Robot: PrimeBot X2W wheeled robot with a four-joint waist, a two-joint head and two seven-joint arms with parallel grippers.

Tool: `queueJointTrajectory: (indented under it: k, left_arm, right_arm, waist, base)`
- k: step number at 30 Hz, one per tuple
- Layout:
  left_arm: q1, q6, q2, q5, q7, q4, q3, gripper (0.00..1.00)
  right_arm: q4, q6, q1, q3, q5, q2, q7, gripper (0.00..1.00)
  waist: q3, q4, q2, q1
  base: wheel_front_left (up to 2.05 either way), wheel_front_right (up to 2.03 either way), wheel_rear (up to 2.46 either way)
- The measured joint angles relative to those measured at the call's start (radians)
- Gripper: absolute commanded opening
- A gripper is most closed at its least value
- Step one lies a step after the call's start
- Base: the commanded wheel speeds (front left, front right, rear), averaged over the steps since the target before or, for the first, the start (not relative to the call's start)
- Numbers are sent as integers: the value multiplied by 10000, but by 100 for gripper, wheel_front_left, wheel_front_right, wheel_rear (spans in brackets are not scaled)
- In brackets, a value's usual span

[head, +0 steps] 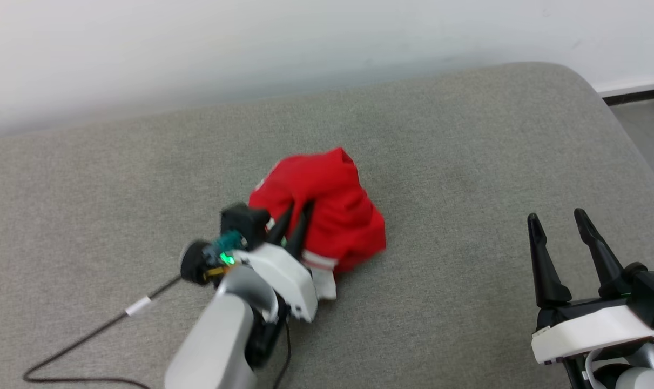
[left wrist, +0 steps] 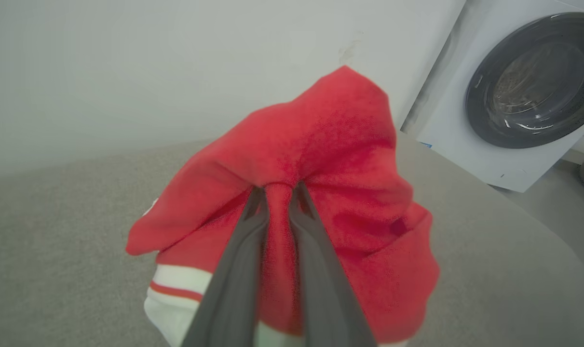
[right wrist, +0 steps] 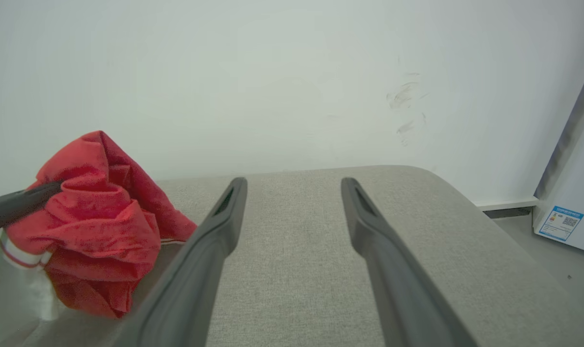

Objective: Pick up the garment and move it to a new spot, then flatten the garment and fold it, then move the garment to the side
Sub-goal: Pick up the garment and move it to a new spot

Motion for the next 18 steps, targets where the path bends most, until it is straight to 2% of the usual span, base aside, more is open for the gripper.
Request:
queueJointTrajectory:
  k: [3,4,5,12,18]
  left_arm:
    - [603,77,0,-84,25,336,-708,0]
    - [1138,171,-21,-516,100,593,-1392,35]
    - [1313,366,-15,-800,42,669,-1935,100]
    - [876,738,-15,-1072,-1271,13,-2339,100]
    - [707,1168,50,-1005,-1847,-708,-1964,100]
  right_arm:
    - [19,0,10,-36,58,0,-36,100]
    - [75,0,-1,2,111,2,-88,100]
    - [117,0,-71,15,123,2,-121,100]
    - [161,0,-141,-38,12,2,-150,100]
    - [148,0,-95,-119,-88,2,-31,100]
  waist:
    - [222,-30,0,0]
    - [353,68,0,0]
    - [421,260,0,0]
    - [323,861,0,1]
    - [-41,1323,0,0]
  base:
    - [0,0,0]
    - [0,0,0]
    - [0,0,0]
    - [0,0,0]
    - [0,0,0]
